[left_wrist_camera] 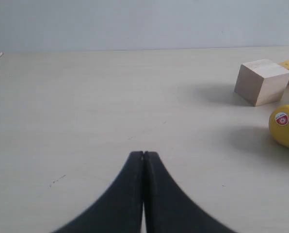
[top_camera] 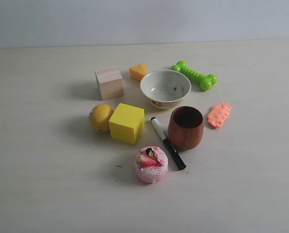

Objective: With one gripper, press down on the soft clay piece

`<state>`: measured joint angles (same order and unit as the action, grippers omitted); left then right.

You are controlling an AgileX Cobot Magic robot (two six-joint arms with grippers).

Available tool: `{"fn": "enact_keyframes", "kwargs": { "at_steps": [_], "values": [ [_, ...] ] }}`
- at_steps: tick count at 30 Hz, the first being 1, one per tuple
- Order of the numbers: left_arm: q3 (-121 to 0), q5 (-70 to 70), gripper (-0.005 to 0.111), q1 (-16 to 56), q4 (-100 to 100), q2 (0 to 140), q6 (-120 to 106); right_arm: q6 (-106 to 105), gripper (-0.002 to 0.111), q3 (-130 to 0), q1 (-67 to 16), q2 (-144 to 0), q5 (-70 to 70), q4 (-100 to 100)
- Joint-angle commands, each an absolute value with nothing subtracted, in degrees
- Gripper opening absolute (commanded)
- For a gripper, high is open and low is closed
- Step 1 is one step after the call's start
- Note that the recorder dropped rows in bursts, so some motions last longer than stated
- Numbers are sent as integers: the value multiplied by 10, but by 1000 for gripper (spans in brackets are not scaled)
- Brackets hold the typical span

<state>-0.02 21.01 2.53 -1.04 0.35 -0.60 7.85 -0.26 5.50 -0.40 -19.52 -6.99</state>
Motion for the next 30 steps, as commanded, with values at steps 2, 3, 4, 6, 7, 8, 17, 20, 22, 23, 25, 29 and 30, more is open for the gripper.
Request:
{"fn": "enact_keyframes", "kwargs": {
  "at_steps": [2,3,4,6,7,8,17,20,22,23,25,29,30],
  "values": [
    [0,206,0,28,-9,0,-5,76,0,0,58,0,-192,-71],
    [0,206,0,28,-9,0,-5,76,0,0,58,0,-192,-71],
    [0,206,0,28,-9,0,-5,76,0,0,58,0,-192,-71],
    [0,206,0,28,-9,0,-5,76,0,0,58,0,-192,-71],
    [0,206,0,28,-9,0,-5,76,0,0,58,0,-192,-71],
    [0,206,0,28,-9,0,-5,76,0,0,58,0,-192,-71],
    [0,206,0,28,-9,0,-5,76,0,0,58,0,-192,-71],
    [0,206,0,28,-9,0,-5,76,0,0,58,0,-192,-71],
    [0,206,0,28,-9,0,-5,76,0,0,58,0,-192,-72],
    [0,206,0,28,-9,0,-5,76,0,0,58,0,-192,-81],
    [0,206,0,28,-9,0,-5,76,0,0,58,0,-181,-86],
    [0,206,0,28,-9,0,-5,76,0,0,58,0,-59,-86],
    [0,206,0,28,-9,0,-5,76,0,0,58,0,21,-86]
  ]
}}
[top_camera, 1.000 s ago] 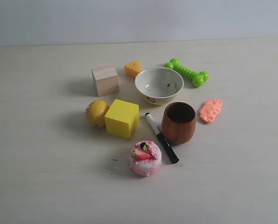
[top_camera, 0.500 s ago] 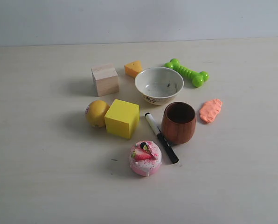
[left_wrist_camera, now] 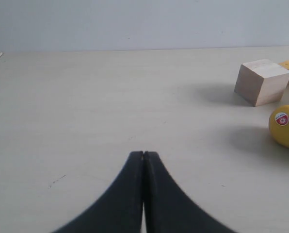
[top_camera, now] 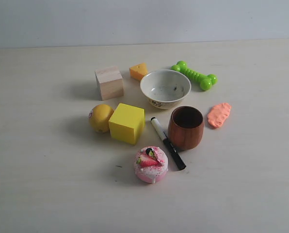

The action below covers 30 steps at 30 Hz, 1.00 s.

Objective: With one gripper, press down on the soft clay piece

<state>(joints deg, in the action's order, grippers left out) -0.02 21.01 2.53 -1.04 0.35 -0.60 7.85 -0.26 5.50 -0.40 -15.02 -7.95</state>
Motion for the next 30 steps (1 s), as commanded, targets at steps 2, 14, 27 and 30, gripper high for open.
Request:
{"fn": "enact_keyframes", "kwargs": {
  "at_steps": [2,14,27,30],
  "values": [
    [0,206,0,28,-9,0,-5,76,0,0,58,0,122,-86],
    [0,206,0,28,-9,0,-5,155,0,-71,58,0,187,-44],
    [0,206,0,28,-9,0,-5,-17,0,-373,54,-259,-187,-20],
    [0,206,0,28,-9,0,-5,-61,0,-424,54,-309,-235,51]
  ]
}}
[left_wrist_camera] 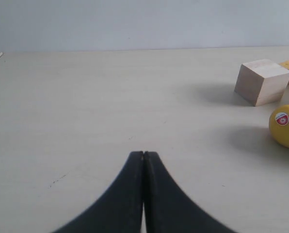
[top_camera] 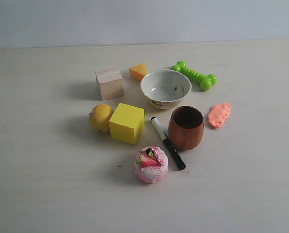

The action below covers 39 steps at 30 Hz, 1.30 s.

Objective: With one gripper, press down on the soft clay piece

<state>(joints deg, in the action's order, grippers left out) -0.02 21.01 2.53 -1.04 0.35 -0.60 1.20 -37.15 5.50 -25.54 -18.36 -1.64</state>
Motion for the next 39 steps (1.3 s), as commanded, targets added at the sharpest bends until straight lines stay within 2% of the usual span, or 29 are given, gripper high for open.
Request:
{"fn": "enact_keyframes", "kwargs": {
  "at_steps": [1,9,16,24,29,39],
  "values": [
    [0,206,0,28,-9,0,-5,-72,0,-440,54,-329,-262,75],
    [0,206,0,28,-9,0,-5,-241,0,-523,54,-491,-454,282],
    [0,206,0,28,-9,0,-5,-255,0,-570,46,-610,-542,314],
    [0,206,0,28,-9,0,-5,-228,0,-603,-30,-720,-570,263],
    [0,206,0,28,-9,0,-5,-161,0,-606,-37,-791,-591,229],
    [0,206,0,28,-9,0,-5,-148,0,-606,-37,-821,-507,237]
  ]
}}
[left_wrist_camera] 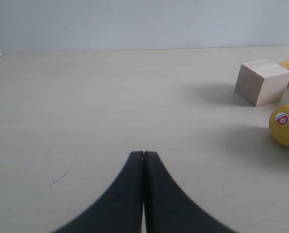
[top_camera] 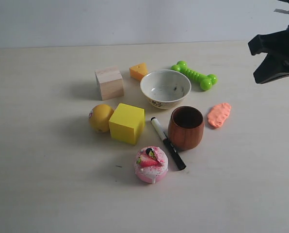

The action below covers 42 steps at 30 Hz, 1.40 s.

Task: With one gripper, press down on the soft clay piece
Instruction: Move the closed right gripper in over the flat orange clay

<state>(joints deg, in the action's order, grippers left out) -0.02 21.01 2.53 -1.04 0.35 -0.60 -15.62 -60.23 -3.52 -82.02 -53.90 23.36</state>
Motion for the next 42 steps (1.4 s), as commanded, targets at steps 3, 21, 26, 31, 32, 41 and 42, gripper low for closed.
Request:
{"fn": "enact_keyframes", "kwargs": {
  "at_steps": [3,21,26,31,32,41,42],
  "values": [
    [0,206,0,28,-9,0,-5,-148,0,-606,-37,-821,-481,238],
    [0,206,0,28,-9,0,-5,-220,0,-648,-37,-860,-502,270],
    [0,206,0,28,-9,0,-4,-220,0,-690,-40,-908,-530,266],
    [0,206,0,28,-9,0,-4,-282,0,-710,-44,-949,-534,267],
    [0,206,0,28,-9,0,-4,-298,0,-711,-47,-955,-532,268],
    [0,206,0,28,-9,0,-4,-298,0,-751,-66,-1034,-561,245],
    [0,206,0,28,-9,0,-4,-285,0,-761,-66,-1043,-569,234]
  ]
}}
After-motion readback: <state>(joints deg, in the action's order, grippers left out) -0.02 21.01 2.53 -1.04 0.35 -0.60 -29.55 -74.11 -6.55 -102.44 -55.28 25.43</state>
